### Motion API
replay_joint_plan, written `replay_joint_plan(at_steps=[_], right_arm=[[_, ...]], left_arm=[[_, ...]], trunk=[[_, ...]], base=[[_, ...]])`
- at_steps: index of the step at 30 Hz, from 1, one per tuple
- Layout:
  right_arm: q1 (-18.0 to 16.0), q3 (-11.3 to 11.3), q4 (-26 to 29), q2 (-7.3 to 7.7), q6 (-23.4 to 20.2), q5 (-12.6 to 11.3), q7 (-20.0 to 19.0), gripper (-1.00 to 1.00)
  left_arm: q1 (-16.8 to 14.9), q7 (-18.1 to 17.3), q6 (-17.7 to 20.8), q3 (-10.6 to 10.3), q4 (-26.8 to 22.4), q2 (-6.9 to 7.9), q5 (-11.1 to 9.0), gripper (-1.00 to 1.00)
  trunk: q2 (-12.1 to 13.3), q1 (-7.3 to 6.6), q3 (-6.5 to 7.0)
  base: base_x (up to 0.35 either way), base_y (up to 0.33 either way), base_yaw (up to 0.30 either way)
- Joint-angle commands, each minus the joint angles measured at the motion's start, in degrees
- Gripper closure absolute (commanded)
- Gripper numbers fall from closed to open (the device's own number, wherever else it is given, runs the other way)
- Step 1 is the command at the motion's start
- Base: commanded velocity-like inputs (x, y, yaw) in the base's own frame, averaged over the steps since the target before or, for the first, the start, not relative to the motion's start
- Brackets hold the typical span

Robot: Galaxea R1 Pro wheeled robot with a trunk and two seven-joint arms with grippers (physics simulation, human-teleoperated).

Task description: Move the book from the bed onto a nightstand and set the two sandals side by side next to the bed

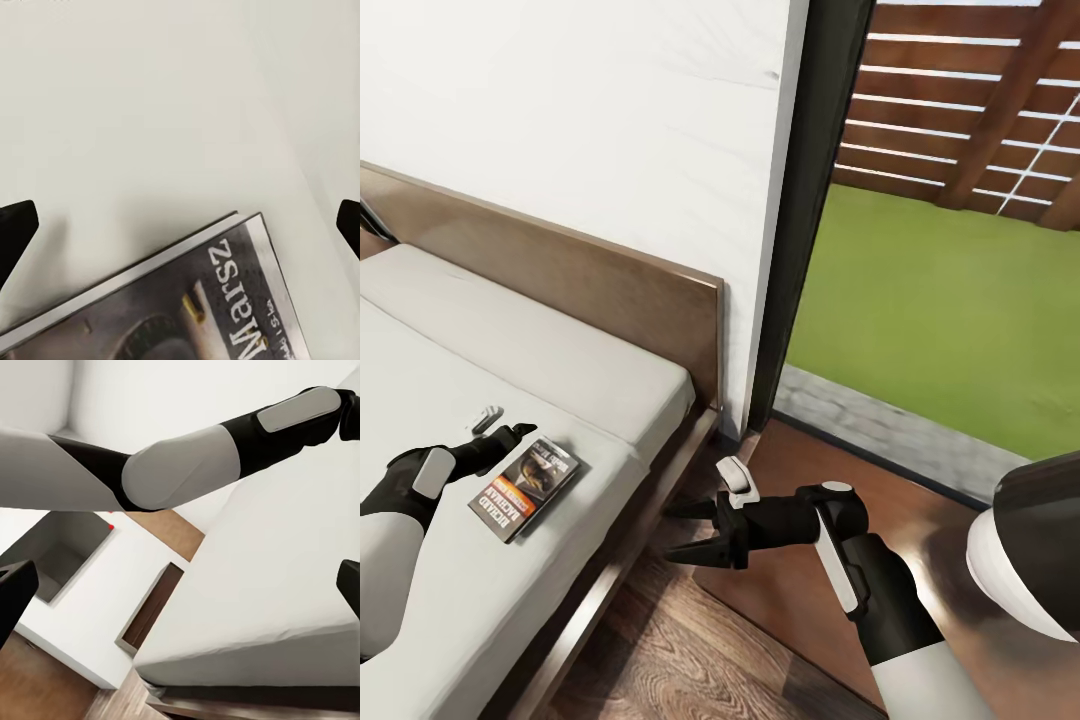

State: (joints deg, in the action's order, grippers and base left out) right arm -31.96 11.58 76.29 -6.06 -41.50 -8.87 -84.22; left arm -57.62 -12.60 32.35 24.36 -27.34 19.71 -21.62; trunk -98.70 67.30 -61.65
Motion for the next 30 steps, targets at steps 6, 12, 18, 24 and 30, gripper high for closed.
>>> replay_joint_plan(at_steps=[6,12,18,24,30], right_arm=[[0.0,0.0,0.0,0.00,-0.6,-0.2,-0.1,-1.00],[0.0,0.0,0.0,-0.01,-0.6,-0.2,-0.1,-1.00],[0.0,0.0,0.0,-0.01,-0.6,-0.2,-0.1,-1.00],[0.0,0.0,0.0,-0.01,-0.6,-0.2,-0.1,-1.00],[0.0,0.0,0.0,-0.01,-0.6,-0.2,-0.1,-1.00]], left_arm=[[0.0,-0.1,0.4,0.3,-0.1,-0.03,0.0,-1.00],[0.0,-0.1,0.5,0.3,-0.1,-0.03,0.0,-1.00],[0.0,-0.1,0.5,0.3,-0.1,-0.03,-0.1,-1.00],[0.0,-0.1,0.5,0.3,0.0,-0.03,-0.1,-1.00],[0.0,-0.1,0.5,0.3,0.0,-0.03,-0.1,-1.00]], trunk=[[-0.4,0.22,-0.21],[-1.6,0.87,-0.75],[-1.6,0.87,-0.75],[-2.8,1.53,-1.29],[-2.8,1.53,-1.29]], base=[[0.000,0.000,0.000],[0.000,0.000,0.000],[0.000,0.000,0.000],[0.000,0.000,0.000],[0.000,0.000,0.000]])
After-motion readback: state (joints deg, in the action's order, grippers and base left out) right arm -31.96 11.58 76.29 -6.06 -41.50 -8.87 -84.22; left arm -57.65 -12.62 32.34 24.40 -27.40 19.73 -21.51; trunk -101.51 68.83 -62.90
